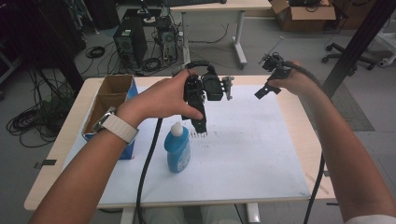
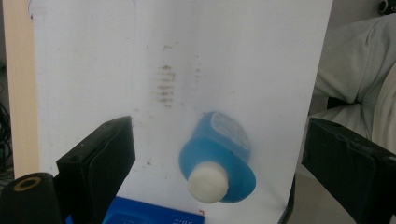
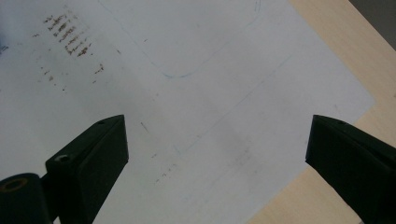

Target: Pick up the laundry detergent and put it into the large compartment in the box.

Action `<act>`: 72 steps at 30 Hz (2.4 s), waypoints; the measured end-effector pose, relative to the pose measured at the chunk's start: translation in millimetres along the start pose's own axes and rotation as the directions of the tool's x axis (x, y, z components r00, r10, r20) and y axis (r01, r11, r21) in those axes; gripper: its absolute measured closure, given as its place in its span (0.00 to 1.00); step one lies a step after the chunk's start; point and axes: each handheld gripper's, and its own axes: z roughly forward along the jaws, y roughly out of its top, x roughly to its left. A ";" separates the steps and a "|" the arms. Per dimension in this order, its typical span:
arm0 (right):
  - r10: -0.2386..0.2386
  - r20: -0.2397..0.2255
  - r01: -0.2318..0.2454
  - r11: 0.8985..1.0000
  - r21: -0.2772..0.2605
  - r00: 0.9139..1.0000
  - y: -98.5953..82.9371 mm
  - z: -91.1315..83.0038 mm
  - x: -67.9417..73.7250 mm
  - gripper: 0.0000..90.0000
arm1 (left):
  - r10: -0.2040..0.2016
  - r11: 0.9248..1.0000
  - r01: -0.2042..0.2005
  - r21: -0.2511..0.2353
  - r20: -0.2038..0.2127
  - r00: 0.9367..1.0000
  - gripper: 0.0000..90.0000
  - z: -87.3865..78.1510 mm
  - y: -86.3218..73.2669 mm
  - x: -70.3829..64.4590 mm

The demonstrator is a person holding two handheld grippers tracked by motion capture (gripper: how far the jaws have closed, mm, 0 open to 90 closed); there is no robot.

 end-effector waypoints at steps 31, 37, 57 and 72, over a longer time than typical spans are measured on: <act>-0.024 0.027 0.024 1.000 -0.017 0.999 1.0 -11.4 5.3 0.08 | -0.388 0.921 0.388 -0.011 -0.051 0.920 0.10 -25.0 -6.6 -6.2; -0.024 0.028 0.025 1.000 -0.016 0.999 0.4 -12.0 6.2 0.08 | -0.500 0.865 0.501 -0.007 -0.057 0.864 0.09 -28.9 -14.0 -1.5; -0.026 0.026 0.026 0.999 -0.020 0.999 -0.1 -12.0 6.6 0.09 | -0.686 0.727 0.685 -0.039 -0.069 0.724 0.08 -19.4 -36.2 7.4; -0.031 0.022 0.032 0.999 -0.025 0.999 1.9 -11.3 9.4 0.09 | -0.726 0.687 0.727 -0.001 -0.032 0.686 0.08 0.0 -52.5 13.3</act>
